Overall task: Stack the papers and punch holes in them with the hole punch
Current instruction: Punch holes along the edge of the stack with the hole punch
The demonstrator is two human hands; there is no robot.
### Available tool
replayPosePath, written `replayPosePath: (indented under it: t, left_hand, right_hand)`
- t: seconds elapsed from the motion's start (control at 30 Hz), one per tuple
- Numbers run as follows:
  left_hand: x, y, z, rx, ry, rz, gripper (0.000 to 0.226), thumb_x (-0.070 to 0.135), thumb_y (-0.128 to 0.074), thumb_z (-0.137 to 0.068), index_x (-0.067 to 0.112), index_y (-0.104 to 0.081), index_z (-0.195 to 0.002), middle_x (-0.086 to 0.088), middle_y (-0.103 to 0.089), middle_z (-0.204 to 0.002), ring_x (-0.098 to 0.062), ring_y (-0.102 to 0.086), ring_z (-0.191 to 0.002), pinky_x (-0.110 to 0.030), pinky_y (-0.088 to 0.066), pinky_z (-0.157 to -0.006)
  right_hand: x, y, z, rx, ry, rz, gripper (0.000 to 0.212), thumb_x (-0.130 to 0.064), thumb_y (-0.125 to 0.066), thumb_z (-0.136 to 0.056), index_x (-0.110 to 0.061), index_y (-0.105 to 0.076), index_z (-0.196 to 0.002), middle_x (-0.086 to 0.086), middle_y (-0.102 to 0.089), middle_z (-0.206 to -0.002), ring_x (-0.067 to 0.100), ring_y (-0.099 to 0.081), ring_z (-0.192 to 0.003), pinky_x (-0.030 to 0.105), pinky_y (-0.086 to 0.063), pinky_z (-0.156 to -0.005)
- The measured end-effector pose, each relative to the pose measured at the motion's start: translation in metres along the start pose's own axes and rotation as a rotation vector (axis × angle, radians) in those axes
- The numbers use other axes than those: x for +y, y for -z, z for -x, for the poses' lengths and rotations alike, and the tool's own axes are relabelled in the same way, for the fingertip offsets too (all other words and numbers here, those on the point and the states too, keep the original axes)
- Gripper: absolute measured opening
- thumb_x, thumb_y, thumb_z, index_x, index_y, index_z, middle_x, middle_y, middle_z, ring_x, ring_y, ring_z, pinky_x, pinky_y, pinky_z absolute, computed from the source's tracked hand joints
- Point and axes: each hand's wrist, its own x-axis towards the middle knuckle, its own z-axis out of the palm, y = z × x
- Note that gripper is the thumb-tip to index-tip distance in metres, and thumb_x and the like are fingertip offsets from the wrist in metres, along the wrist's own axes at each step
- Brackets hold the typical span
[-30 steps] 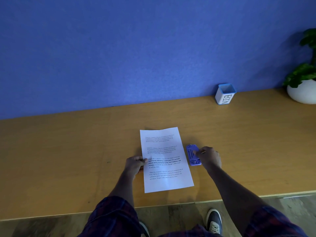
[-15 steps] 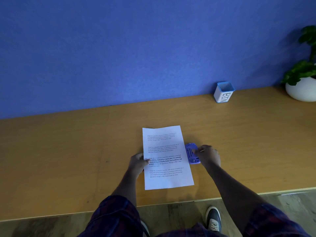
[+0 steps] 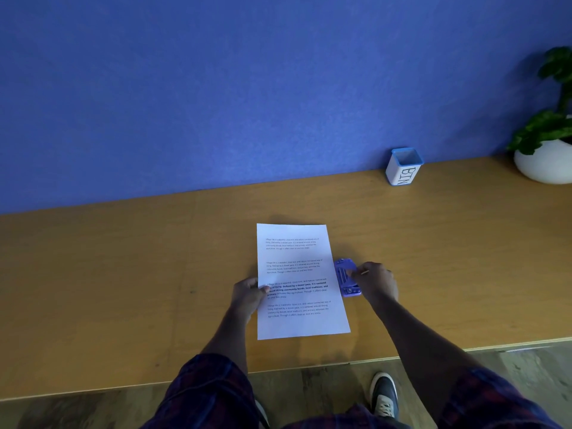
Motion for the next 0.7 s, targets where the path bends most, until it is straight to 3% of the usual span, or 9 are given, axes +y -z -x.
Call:
replayPosePath:
  t: [0.13, 0.33, 0.5, 0.7]
  left_hand:
    - [0.0007, -0.0023, 0.0001, 0.005, -0.001, -0.009, 0.028, 0.005, -0.073, -0.09, 0.004, -0.073, -0.118, -0.013, -0.075, -0.112, -0.031, -0.072, -0.105, -0.046, -0.058, -0.098]
    - [0.0017, -0.0025, 0.0005, 0.025, 0.023, 0.008, 0.026, 0.006, -0.072, -0.091, 0.004, -0.073, -0.116, -0.012, -0.075, -0.109, -0.028, -0.072, -0.097, -0.038, -0.058, -0.09]
    - [0.0014, -0.003, 0.0016, 0.025, 0.029, 0.006, 0.024, 0.006, -0.072, -0.091, 0.005, -0.073, -0.116, -0.01, -0.075, -0.106, -0.029, -0.072, -0.099, -0.041, -0.058, -0.092]
    - [0.001, -0.0049, 0.0017, 0.028, 0.028, -0.011, 0.024, 0.006, -0.072, -0.091, 0.004, -0.073, -0.115, -0.01, -0.074, -0.104, -0.025, -0.07, -0.091, -0.031, -0.055, -0.08]
  right_hand:
    - [0.0012, -0.0004, -0.0006, -0.002, -0.011, -0.006, 0.021, -0.043, -0.07, -0.085, -0.024, -0.075, -0.093, 0.001, -0.073, -0.084, 0.024, -0.068, -0.078, 0.029, -0.048, -0.062]
    - [0.0022, -0.0006, -0.0015, -0.001, -0.009, 0.007, 0.021, -0.043, -0.07, -0.084, -0.024, -0.075, -0.091, 0.001, -0.073, -0.081, 0.026, -0.068, -0.077, 0.028, -0.045, -0.061]
    - [0.0014, -0.0007, -0.0004, 0.002, -0.009, 0.004, 0.021, -0.043, -0.07, -0.085, -0.022, -0.074, -0.089, 0.0, -0.072, -0.079, 0.024, -0.067, -0.074, 0.027, -0.044, -0.057]
    - [0.0002, -0.0002, 0.0001, 0.002, -0.019, 0.001, 0.021, -0.042, -0.07, -0.083, -0.022, -0.074, -0.089, 0.003, -0.072, -0.081, 0.027, -0.067, -0.075, 0.029, -0.047, -0.061]
